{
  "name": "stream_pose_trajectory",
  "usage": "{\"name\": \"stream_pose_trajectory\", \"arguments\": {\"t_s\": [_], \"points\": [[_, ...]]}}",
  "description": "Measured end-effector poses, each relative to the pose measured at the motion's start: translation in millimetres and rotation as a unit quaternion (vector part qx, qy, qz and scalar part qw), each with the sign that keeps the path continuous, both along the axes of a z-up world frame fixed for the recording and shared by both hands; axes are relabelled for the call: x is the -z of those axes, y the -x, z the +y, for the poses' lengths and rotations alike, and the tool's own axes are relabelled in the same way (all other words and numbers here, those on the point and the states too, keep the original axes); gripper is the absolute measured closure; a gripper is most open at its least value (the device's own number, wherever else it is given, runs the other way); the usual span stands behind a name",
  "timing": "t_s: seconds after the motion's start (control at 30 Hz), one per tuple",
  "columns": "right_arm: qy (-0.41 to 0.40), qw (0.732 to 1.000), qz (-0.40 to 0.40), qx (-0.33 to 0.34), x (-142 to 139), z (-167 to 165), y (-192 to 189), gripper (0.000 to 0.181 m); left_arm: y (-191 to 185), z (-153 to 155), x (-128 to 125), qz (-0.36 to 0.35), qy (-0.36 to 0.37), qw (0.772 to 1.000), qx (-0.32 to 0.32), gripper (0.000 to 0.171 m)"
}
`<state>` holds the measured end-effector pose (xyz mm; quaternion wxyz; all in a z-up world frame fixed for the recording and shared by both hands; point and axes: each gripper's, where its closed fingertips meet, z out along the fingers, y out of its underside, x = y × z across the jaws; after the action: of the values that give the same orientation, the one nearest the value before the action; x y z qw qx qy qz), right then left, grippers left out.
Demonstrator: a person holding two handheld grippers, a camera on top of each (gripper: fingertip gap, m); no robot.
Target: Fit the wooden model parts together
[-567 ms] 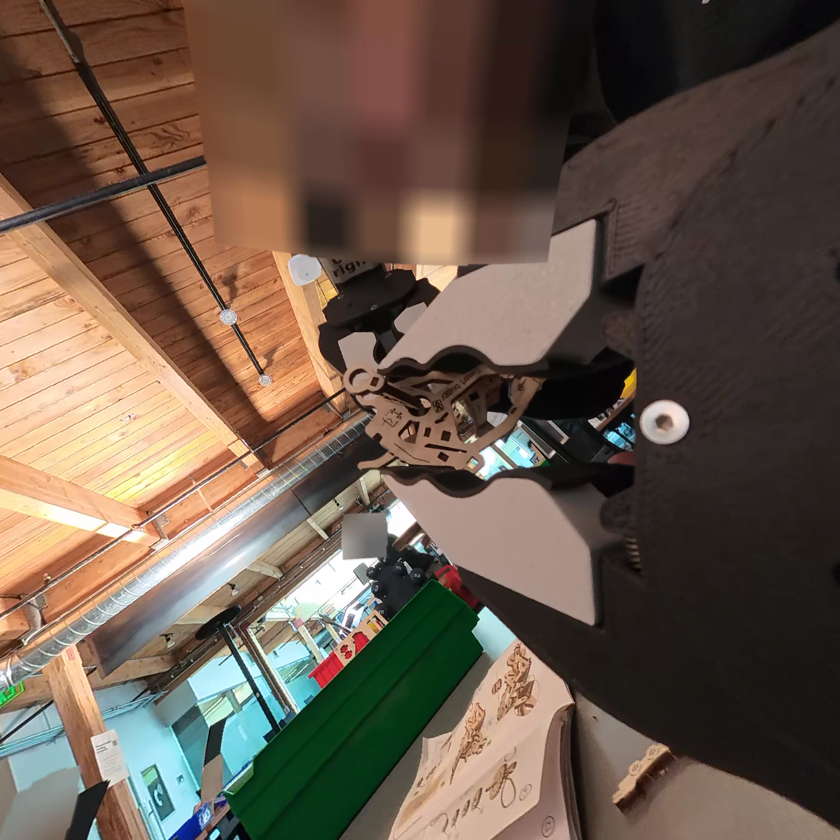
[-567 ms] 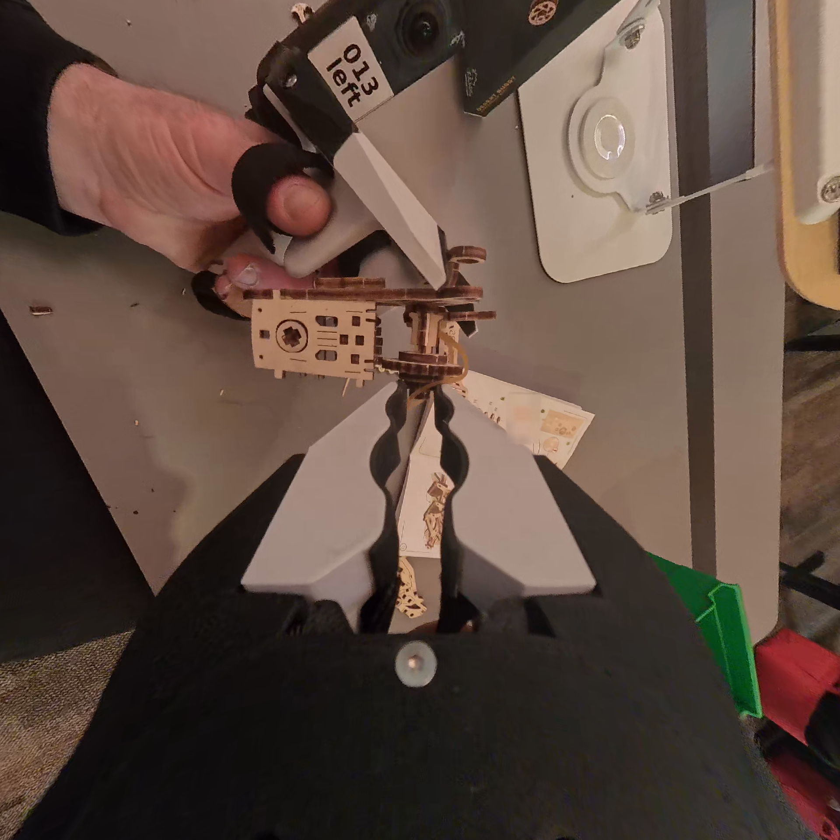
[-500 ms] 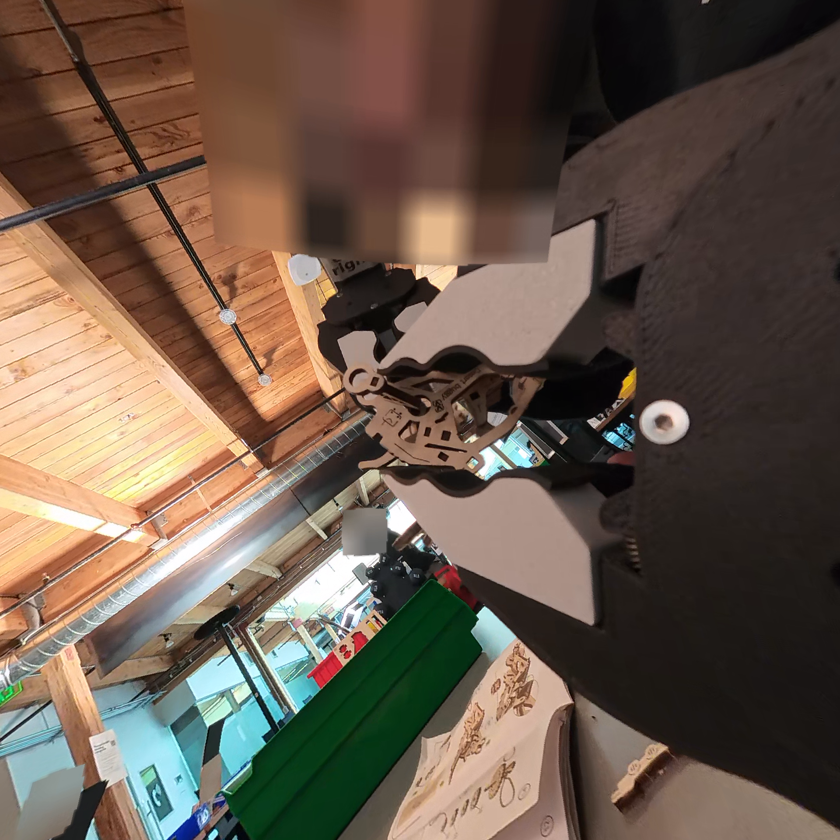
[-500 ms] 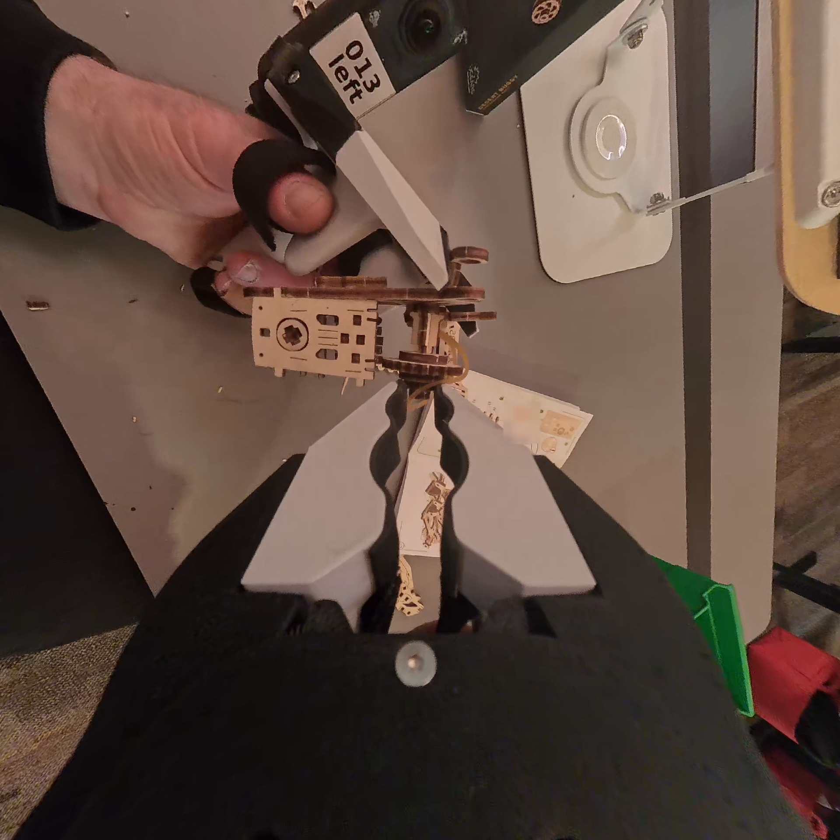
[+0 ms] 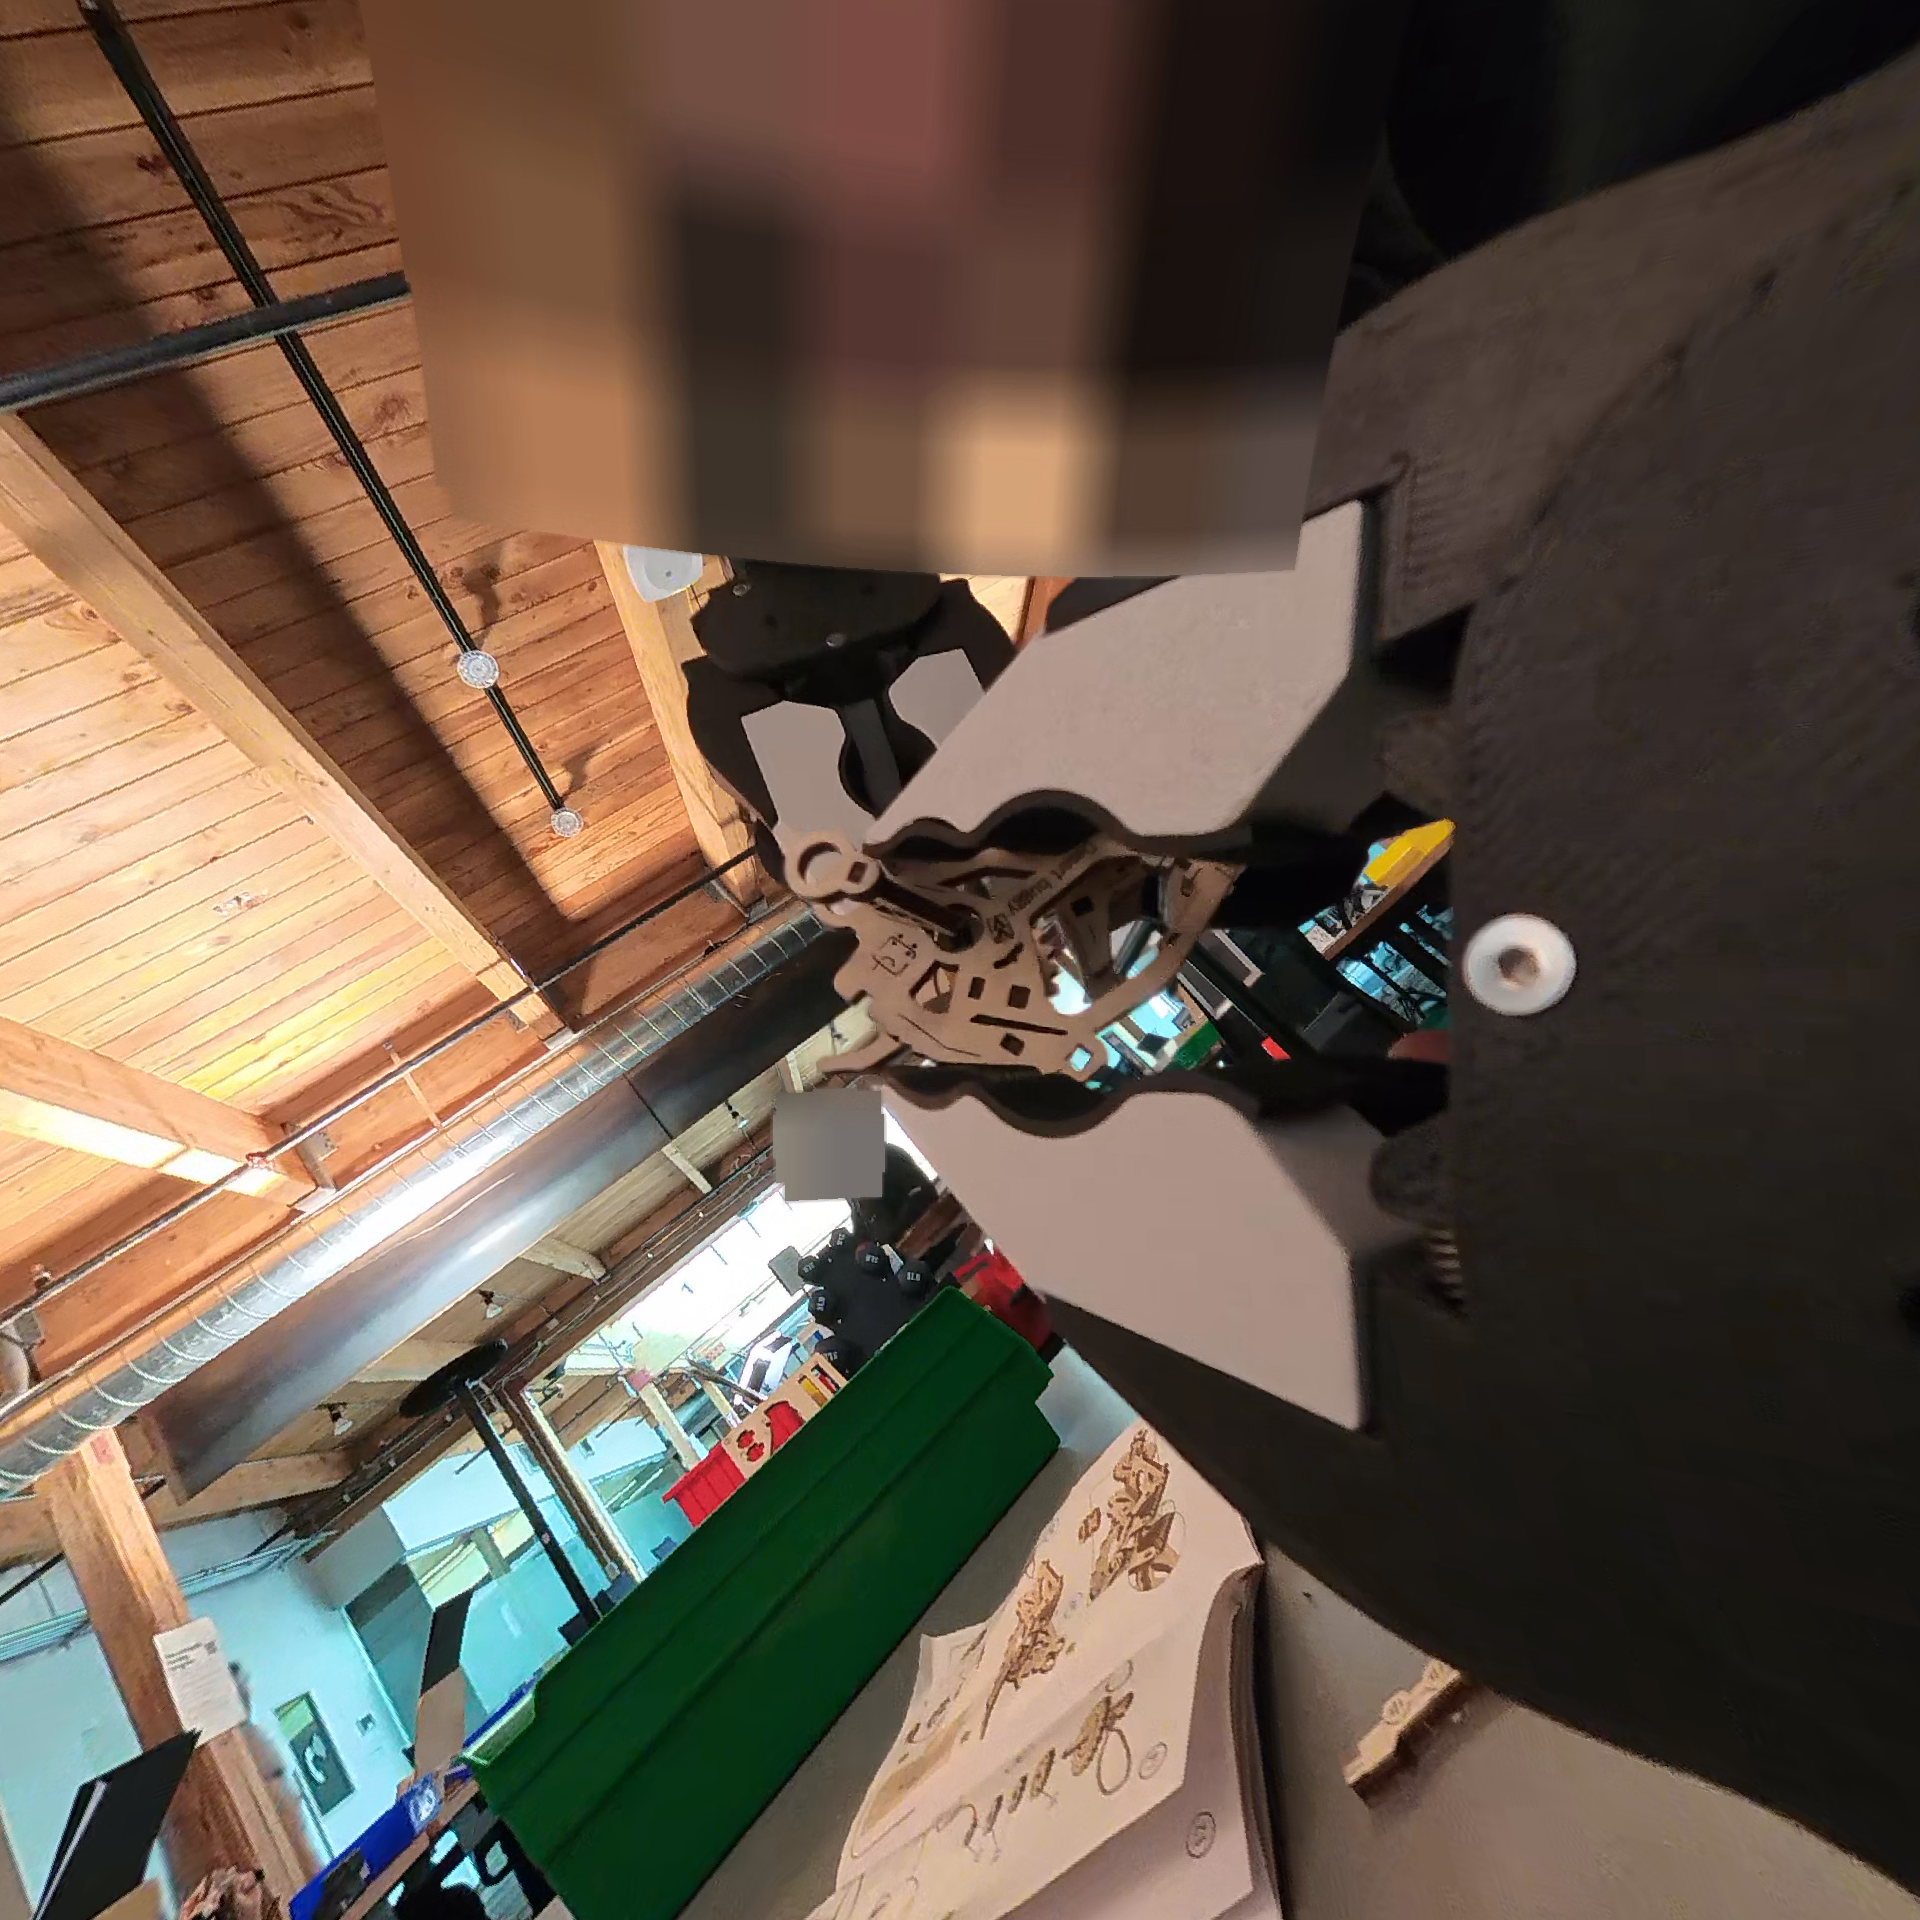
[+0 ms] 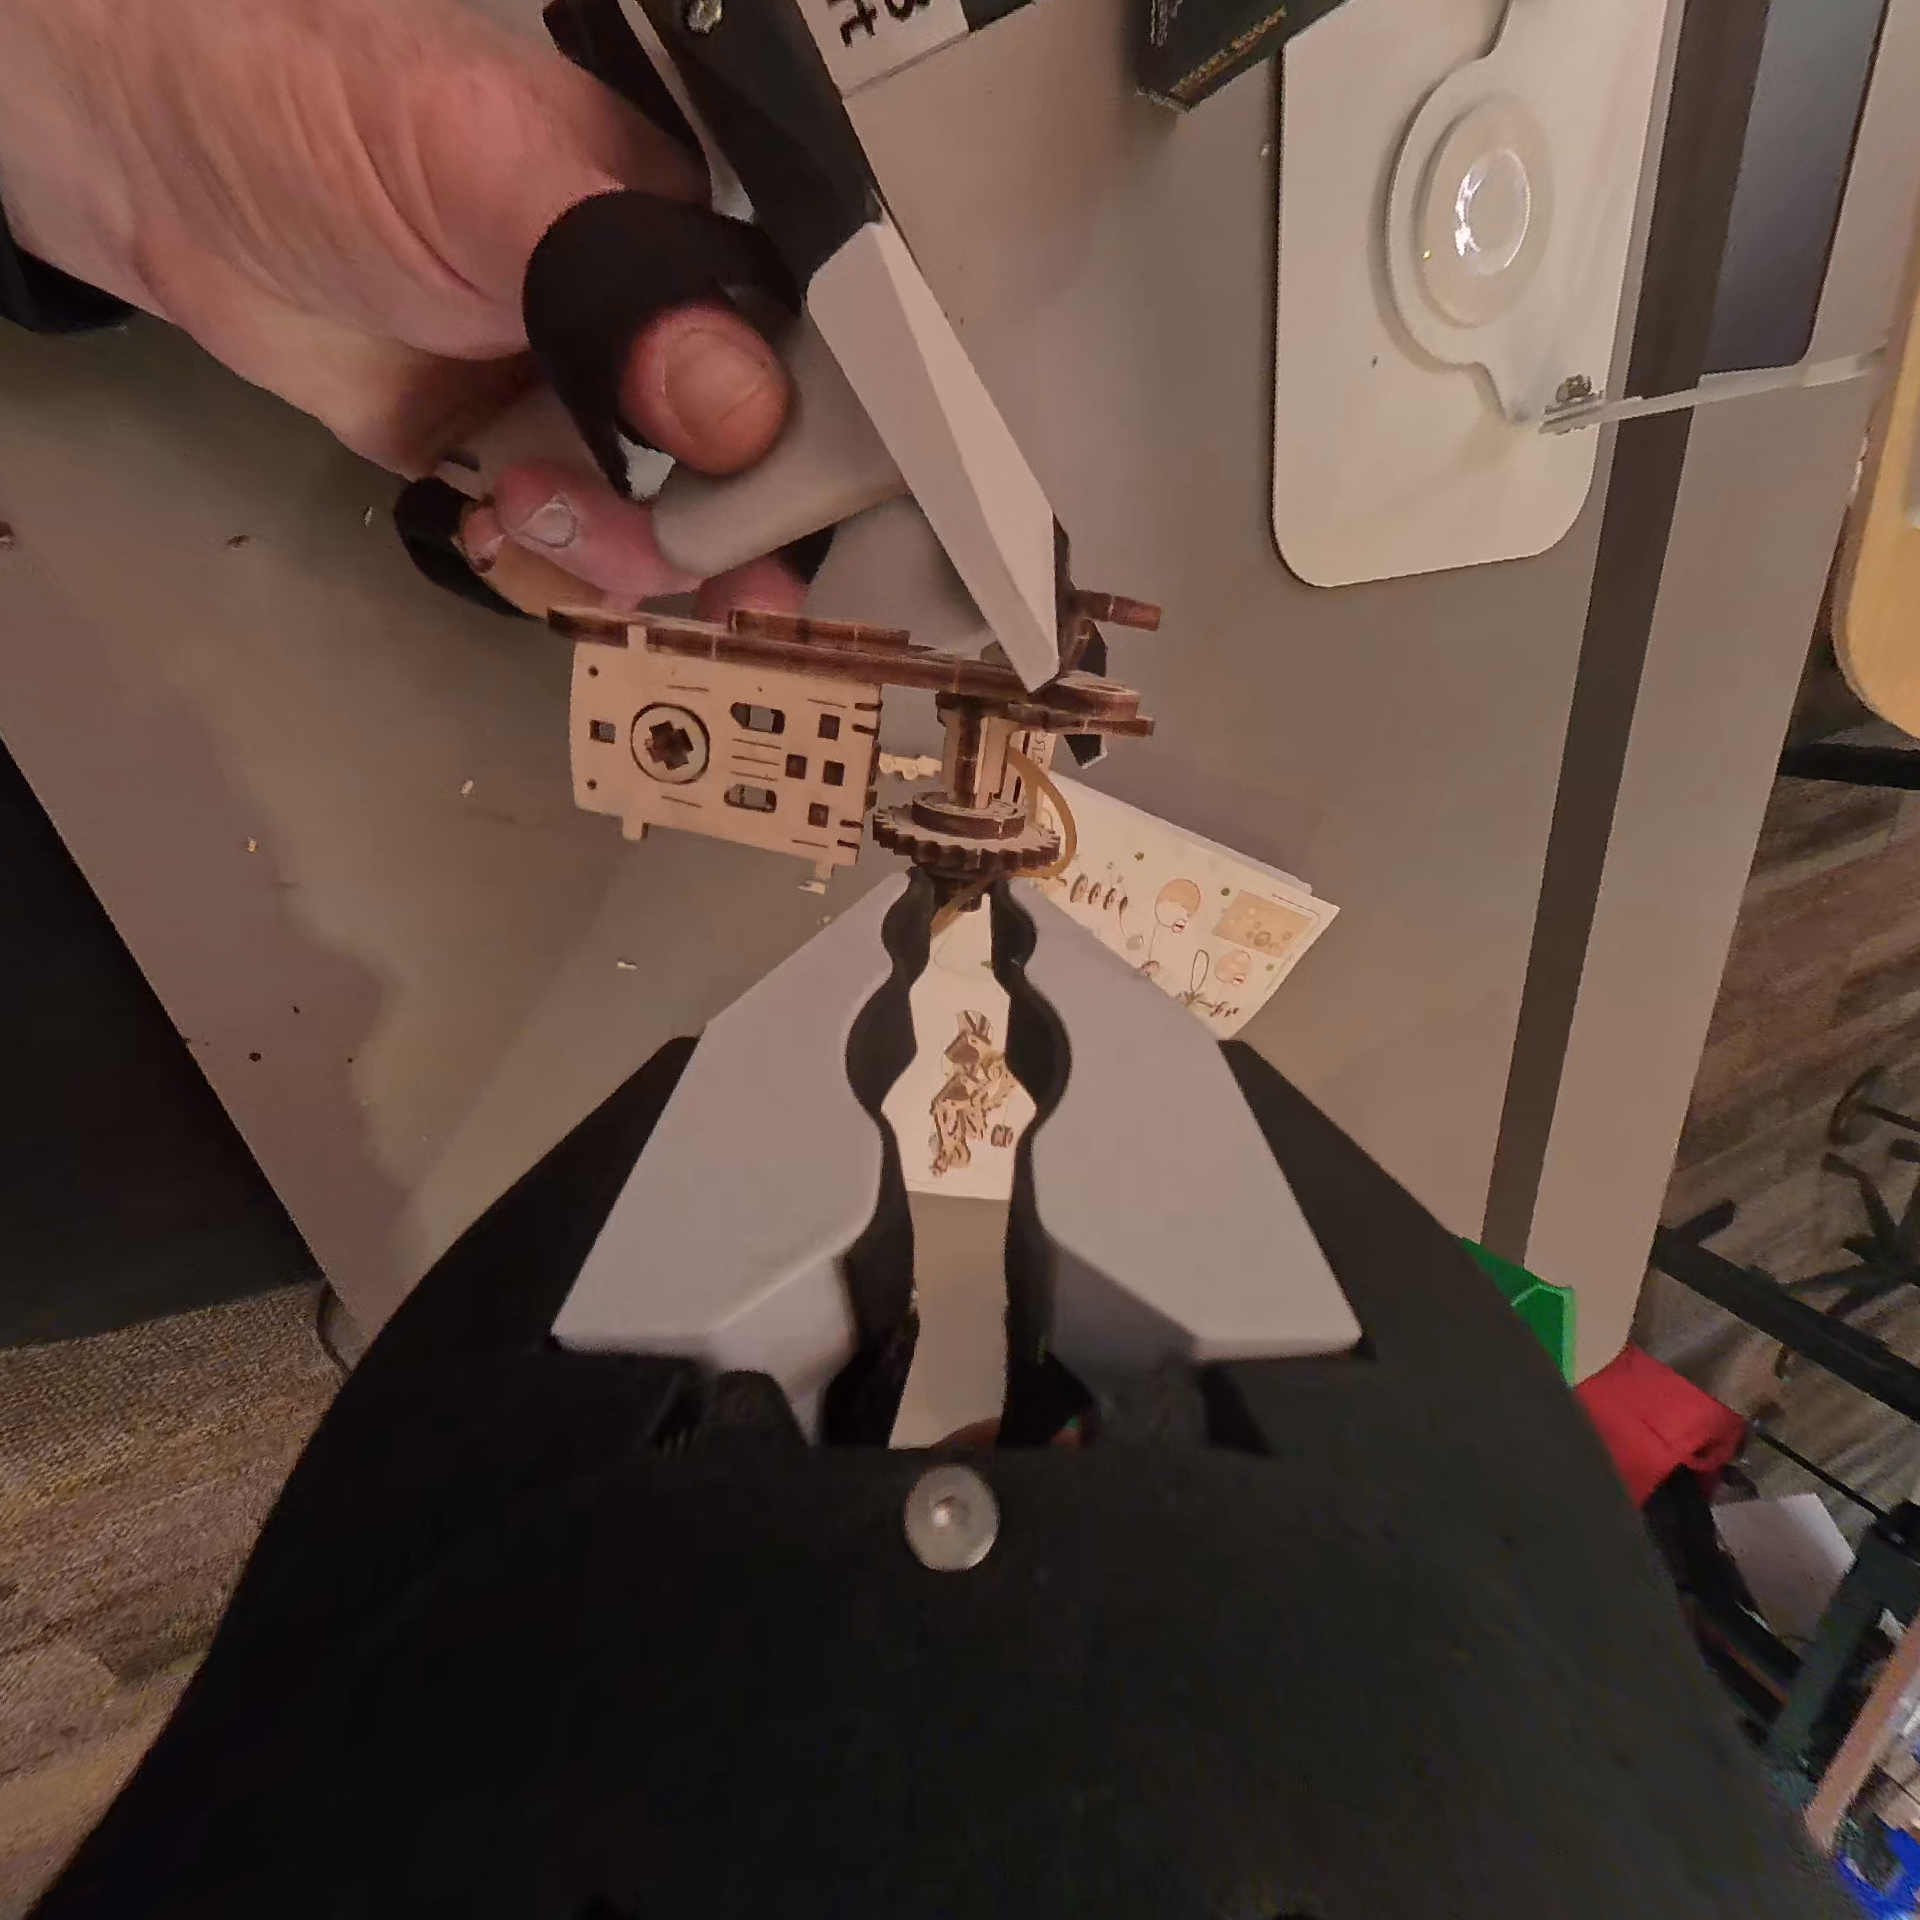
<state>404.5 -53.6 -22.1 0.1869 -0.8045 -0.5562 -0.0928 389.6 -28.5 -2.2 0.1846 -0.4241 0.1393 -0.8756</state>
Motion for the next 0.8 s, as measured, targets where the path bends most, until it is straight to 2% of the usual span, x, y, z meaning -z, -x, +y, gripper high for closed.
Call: {"name": "stream_pose_trajectory", "arguments": {"t_s": [0.03, 0.2, 0.4, 0.63, 0.8], "points": [[0.002, 1.0, -0.005, -0.001, 0.7, -0.1, -0.8, 0.173, -0.4, 0.2, 0.2, 0.001, 0.001, 1.0, -0.001, 0.135], [0.021, 1.0, 0.004, -0.002, 3.8, 1.0, -1.6, 0.173, -2.7, 1.5, 3.4, 0.015, 0.002, 1.0, -0.004, 0.135], [0.04, 0.996, 0.075, 0.011, 4.2, 2.4, 2.5, 0.173, -1.8, 3.8, 4.0, 0.012, 0.013, 1.0, -0.006, 0.135], [0.021, 0.991, 0.127, 0.047, 2.1, 5.0, 4.4, 0.173, 0.5, 6.6, 1.8, 0.0, 0.022, 1.0, -0.011, 0.135], [0.002, 0.99, 0.128, 0.059, -0.7, 5.9, 6.0, 0.173, -0.8, 5.3, 1.8, 0.0, 0.021, 1.0, -0.009, 0.136]]}}
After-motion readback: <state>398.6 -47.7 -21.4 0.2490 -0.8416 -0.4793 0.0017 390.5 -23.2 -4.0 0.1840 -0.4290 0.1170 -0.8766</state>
